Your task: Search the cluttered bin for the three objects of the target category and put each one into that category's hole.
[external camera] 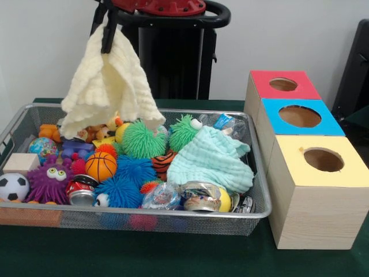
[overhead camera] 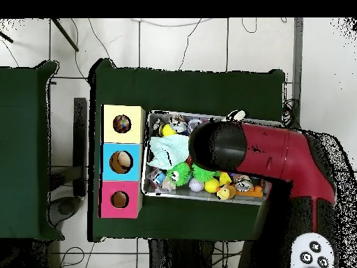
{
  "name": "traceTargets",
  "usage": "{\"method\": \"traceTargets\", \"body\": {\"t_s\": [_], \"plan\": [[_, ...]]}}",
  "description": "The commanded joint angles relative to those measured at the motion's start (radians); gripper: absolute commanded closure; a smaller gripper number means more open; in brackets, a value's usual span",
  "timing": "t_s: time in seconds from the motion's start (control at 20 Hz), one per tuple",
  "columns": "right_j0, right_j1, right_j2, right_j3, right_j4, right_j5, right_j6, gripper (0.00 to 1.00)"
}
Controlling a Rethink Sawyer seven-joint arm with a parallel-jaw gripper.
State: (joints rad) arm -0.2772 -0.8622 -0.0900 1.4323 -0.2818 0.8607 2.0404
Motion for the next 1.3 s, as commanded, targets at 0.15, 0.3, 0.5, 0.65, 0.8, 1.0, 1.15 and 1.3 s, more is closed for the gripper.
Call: {"method": "traceTargets", "body": {"t_s": [0.15, 0.3, 0.5, 0.65, 0.8, 1.0, 1.15, 1.3], "plan": [[0.013, 0.018, -0.009, 0.077, 0.030, 0.124, 0.099, 1.00], [0.033, 0.021, -0.024, 0.052, 0.029, 0.180, 0.117, 1.00], [0.059, 0.028, -0.045, 0.004, 0.038, 0.290, 0.145, 1.00], [0.076, 0.030, -0.058, -0.033, 0.042, 0.382, 0.155, 1.00], [0.074, 0.027, -0.068, -0.034, 0.044, 0.406, 0.152, 1.00], [0.080, 0.023, -0.081, -0.052, 0.037, 0.458, 0.158, 1.00], [0.065, 0.024, -0.079, -0.044, 0.044, 0.444, 0.148, 1.00], [0.048, 0.032, -0.072, -0.030, 0.041, 0.381, 0.129, 1.00]]}}
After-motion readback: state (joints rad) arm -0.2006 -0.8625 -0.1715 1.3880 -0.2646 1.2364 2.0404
